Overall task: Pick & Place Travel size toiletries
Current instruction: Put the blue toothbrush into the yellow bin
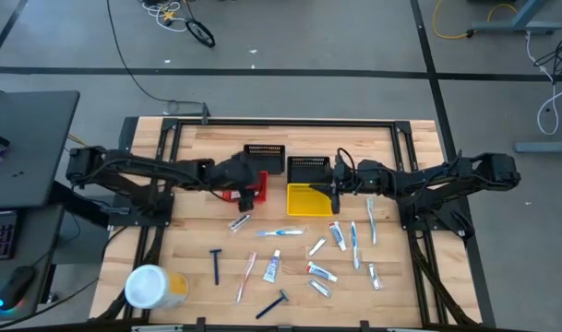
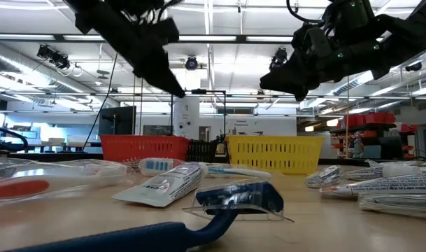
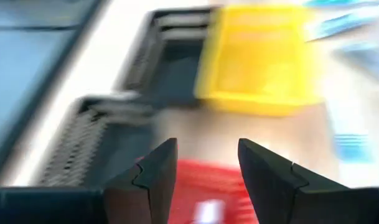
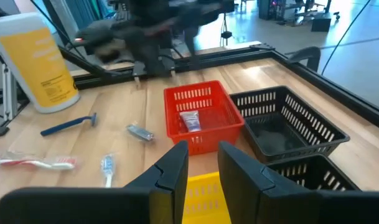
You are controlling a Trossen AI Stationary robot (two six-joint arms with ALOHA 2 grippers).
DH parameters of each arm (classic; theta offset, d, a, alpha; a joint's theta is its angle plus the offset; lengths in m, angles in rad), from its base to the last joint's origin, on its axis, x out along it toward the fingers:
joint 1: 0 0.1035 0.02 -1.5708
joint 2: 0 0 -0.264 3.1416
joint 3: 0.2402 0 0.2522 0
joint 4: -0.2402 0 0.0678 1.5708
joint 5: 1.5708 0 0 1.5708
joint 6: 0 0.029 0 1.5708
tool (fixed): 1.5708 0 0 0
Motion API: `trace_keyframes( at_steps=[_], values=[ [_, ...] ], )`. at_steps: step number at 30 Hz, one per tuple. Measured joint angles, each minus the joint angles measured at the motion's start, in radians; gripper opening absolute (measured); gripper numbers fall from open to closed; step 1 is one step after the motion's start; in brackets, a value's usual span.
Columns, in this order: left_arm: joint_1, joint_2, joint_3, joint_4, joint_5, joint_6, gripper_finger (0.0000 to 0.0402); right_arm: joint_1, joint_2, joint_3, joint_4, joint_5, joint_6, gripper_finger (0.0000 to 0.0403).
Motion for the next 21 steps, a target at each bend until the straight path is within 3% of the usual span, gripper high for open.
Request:
trace_keyframes(
  at_steps=[2,5,13,21],
  values=[
    [-0.023,0.001,0.003,0.019,0.097,-0.027,0.018,0.0,0.0,0.0,0.0,0.0,0.0,0.0097],
    [-0.066,0.016,0.003,0.032,0.161,-0.078,0.018,0.004,0.0,0.0,-0.002,-0.008,0.0,0.0097],
    [-0.193,0.161,0.002,0.015,0.162,-0.036,0.018,0.007,0.0,0.0,-0.002,-0.008,0.0,0.0097],
    [-0.246,0.308,0.002,0.04,0.139,-0.074,0.0181,0.007,0.0,0.0,-0.002,-0.008,0.011,0.0097]
  ],
)
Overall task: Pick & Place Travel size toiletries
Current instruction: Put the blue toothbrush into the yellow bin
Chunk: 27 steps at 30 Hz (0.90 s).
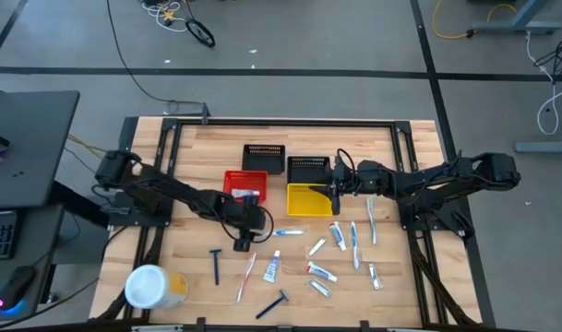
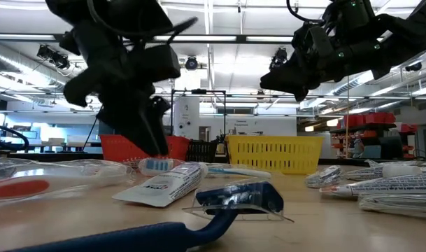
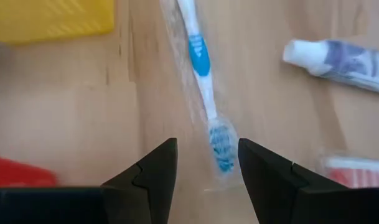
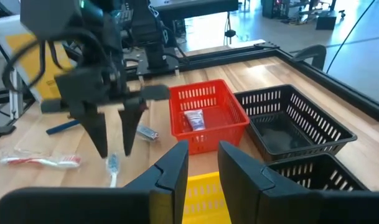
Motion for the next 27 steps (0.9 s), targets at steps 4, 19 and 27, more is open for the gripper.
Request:
trace_keyframes(
  at_steps=[4,19,27],
  values=[
    [-0.004,0.039,0.0,0.023,0.007,-0.028,0.0181,0.0,0.0,0.0,-0.001,0.0,0.032,0.0097],
    [-0.007,0.067,0.0,0.017,-0.023,-0.033,0.014,0.104,0.0,-0.001,0.015,-0.002,-0.084,0.0097],
    [-0.008,0.066,0.0,0.031,-0.023,-0.05,0.0079,0.189,0.0,0.026,0.06,0.043,-0.18,0.0097]
  ],
)
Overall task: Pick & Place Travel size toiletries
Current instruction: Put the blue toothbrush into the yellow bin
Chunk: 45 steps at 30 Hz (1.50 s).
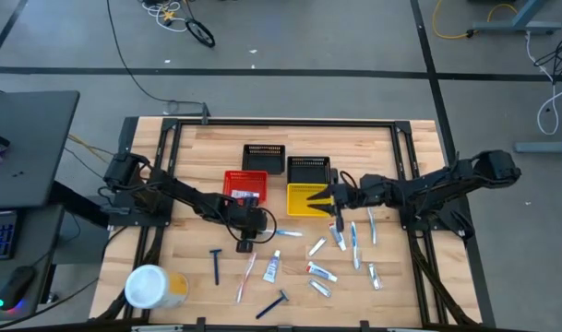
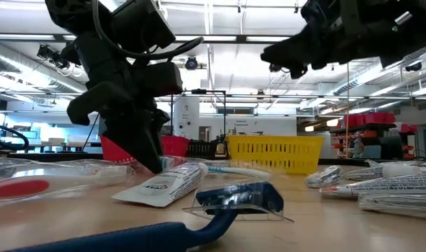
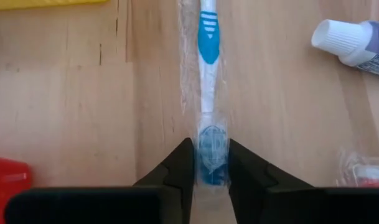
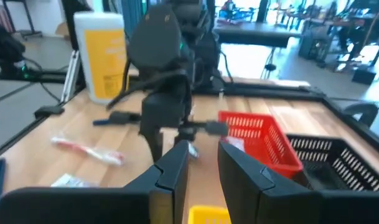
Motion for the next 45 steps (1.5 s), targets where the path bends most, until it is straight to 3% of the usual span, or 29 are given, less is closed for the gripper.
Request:
trace_keyframes(
  at_steps=[10,17,27,45],
  values=[
    [0.001,-0.044,0.048,-0.016,0.001,0.0,0.0097,0.033,0.158,0.133,-0.032,-0.009,-0.005,0.0097],
    [0.003,-0.047,0.156,-0.153,-0.063,0.012,0.0081,0.034,0.239,0.224,-0.213,-0.005,-0.067,0.0097],
    [0.006,-0.047,0.266,-0.188,-0.183,0.031,0.0085,0.034,0.243,0.228,-0.268,-0.012,-0.038,0.0097],
    [0.037,-0.047,0.296,-0.188,-0.207,0.071,0.0086,0.033,0.242,0.229,-0.389,0.021,-0.041,0.0097]
  ],
)
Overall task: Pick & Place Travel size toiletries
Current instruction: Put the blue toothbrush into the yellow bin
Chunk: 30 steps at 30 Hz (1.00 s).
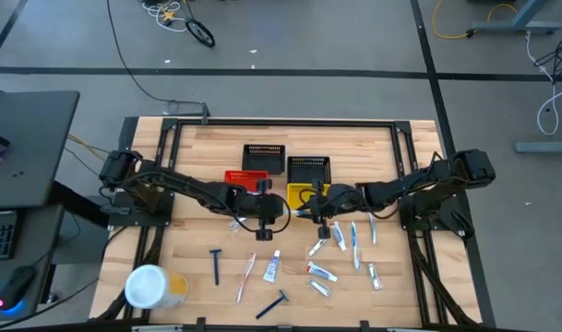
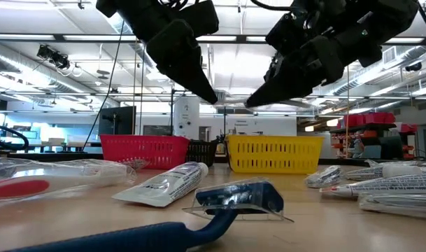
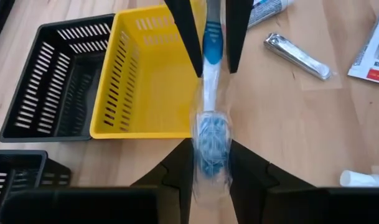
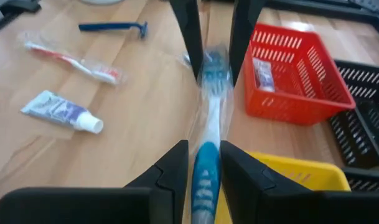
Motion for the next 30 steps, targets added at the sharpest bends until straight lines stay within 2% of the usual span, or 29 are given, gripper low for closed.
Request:
trace_keyframes(
  at_steps=[5,11,17,22,27,30],
  values=[
    [0.0,0.0,0.0,0.002,-0.001,-0.001,0.0086,0.0,-0.001,0.001,-0.038,0.088,0.0,0.0092],
    [0.0,0.0,0.0,0.003,-0.004,0.012,0.0086,0.0,-0.001,0.0,-0.036,0.093,0.0,0.0049],
    [0.0,0.0,0.002,-0.006,-0.001,0.024,0.0094,0.0,-0.001,-0.001,-0.037,0.093,0.0,0.0049],
    [0.0,0.0,0.003,-0.051,-0.001,0.019,0.0123,0.0,-0.005,-0.001,-0.076,0.114,0.007,0.0049],
    [0.0,0.0,0.002,-0.06,-0.05,0.019,0.0157,-0.002,-0.087,0.001,-0.256,0.162,0.037,0.0049],
    [0.0,0.0,0.002,-0.058,-0.057,0.036,0.0169,-0.014,-0.155,0.062,-0.484,0.164,0.119,0.0049]
  ],
)
